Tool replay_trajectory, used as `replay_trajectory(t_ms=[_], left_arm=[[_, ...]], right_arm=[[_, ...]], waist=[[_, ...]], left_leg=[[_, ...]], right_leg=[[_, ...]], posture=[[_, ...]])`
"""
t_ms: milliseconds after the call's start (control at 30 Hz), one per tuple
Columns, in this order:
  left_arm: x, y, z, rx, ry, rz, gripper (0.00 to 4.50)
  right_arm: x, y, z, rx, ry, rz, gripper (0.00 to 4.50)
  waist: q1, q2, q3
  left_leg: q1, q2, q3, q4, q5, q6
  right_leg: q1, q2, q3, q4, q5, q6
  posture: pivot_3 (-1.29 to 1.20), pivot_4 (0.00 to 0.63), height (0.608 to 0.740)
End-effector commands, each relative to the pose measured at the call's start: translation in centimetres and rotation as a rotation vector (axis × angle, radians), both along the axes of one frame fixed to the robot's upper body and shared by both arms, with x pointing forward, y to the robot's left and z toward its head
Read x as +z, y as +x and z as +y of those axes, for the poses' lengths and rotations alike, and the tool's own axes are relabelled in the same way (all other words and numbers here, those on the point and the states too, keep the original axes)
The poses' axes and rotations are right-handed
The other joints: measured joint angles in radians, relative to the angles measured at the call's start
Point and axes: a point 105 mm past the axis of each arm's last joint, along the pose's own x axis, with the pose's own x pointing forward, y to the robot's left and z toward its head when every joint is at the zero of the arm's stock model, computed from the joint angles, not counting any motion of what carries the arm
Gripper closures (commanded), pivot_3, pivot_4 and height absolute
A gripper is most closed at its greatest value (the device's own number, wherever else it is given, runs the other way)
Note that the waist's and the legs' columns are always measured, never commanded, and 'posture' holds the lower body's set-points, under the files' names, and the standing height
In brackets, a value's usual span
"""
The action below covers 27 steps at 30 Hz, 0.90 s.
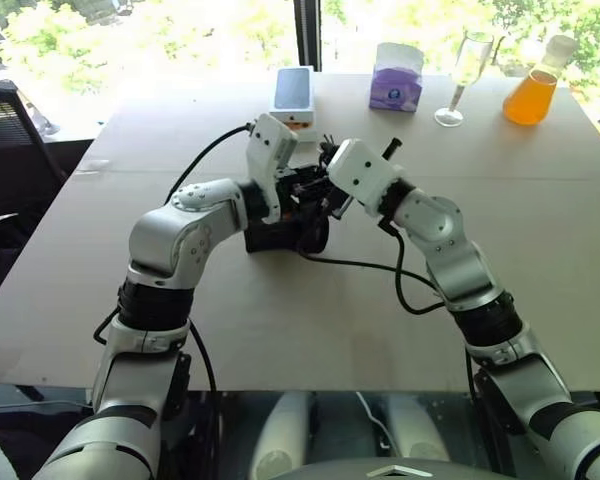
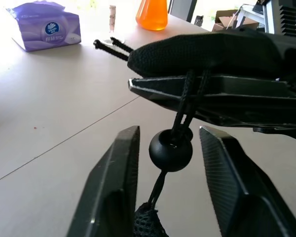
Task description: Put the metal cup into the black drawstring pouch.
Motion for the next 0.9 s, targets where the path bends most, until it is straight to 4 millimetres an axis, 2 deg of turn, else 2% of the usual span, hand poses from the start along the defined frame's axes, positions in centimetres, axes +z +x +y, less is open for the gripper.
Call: replay_trajectory(t_ms=[33,167,333,367,500,600,667,733,900], left_arm=[[1.5,-0.1,-0.5,-0.029,-0.017,-0.059,4.3],[1.0,0.0,-0.1,-0.023,-0.019,-0.029,4.29],[-2.9,-0.3,1.5,-0.013,0.071,0.095,4.29],[-3.7,-0.5,1.8,-0.01,0.09,0.126,4.29],[-7.9,-1.7,3.7,0.032,0.193,0.263,4.29],[-9.8,-2.3,4.7,0.068,0.246,0.305,4.29],[-10.5,-2.4,5.1,0.083,0.262,0.318,4.29],[-10.8,-2.4,5.1,0.091,0.264,0.321,4.29],[-10.5,-2.3,4.6,0.087,0.257,0.293,4.29]], right_arm=[[1.7,-1.0,0.3,0.022,0.025,-0.058,4.5],[1.7,-0.1,-0.9,-0.036,0.057,-0.034,4.5],[1.5,3.5,-6.2,-0.253,0.152,0.05,4.5],[1.4,4.1,-7.5,-0.297,0.172,0.066,4.5],[-0.5,7.2,-16.4,-0.592,0.292,0.214,4.5],[-2.1,7.7,-20.2,-0.705,0.267,0.259,4.5],[-2.8,7.7,-21.2,-0.728,0.232,0.277,4.5],[-3.3,7.6,-21.3,-0.724,0.214,0.295,4.5],[-5.2,7.1,-19.6,-0.646,0.142,0.345,4.5]], waist=[[0.0,0.0,0.0],[-0.001,0.0,0.0],[-0.001,0.0,0.0],[-0.001,0.0,0.0],[0.0,0.001,0.0],[0.004,0.001,0.001],[-0.002,0.002,0.001],[-0.005,0.002,0.001],[-0.002,0.002,0.001]], left_leg=[[0.0,0.0,0.0,0.0,0.0,0.0],[0.0,0.0,0.0,0.0,0.0,0.0],[0.0,0.0,0.0,0.0,0.0,0.0],[0.0,0.0,0.0,0.0,0.0,0.0],[0.0,0.0,0.0,0.0,0.0,0.0],[0.0,0.0,0.0,0.0,0.0,0.0],[0.001,0.0,0.001,0.0,-0.001,0.002],[0.001,0.001,0.001,0.0,-0.002,0.003],[0.001,0.001,0.001,0.0,-0.002,0.004]], right_leg=[[0.0,0.0,0.0,0.0,0.0,0.0],[0.0,0.0,0.0,0.0,0.0,0.0],[0.0,0.0,0.0,0.0,0.0,0.0],[0.0,0.0,0.0,0.0,0.0,0.0],[0.0,0.0,0.0,0.0,0.0,0.0],[0.001,-0.001,0.0,-0.001,0.0,0.0],[0.001,-0.001,0.001,0.0,0.0,0.0],[0.0,0.0,0.001,0.0,0.0,0.0],[0.0,0.0,0.001,0.001,0.0,0.0]], posture=[[0.0,0.15,0.74],[0.0,0.15,0.74],[0.0,0.15,0.74],[0.0,0.15,0.74],[0.0,0.15,0.74],[0.0,0.15,0.74],[0.0,0.15,0.74],[0.0,0.15,0.74],[0.0,0.15,0.74]])
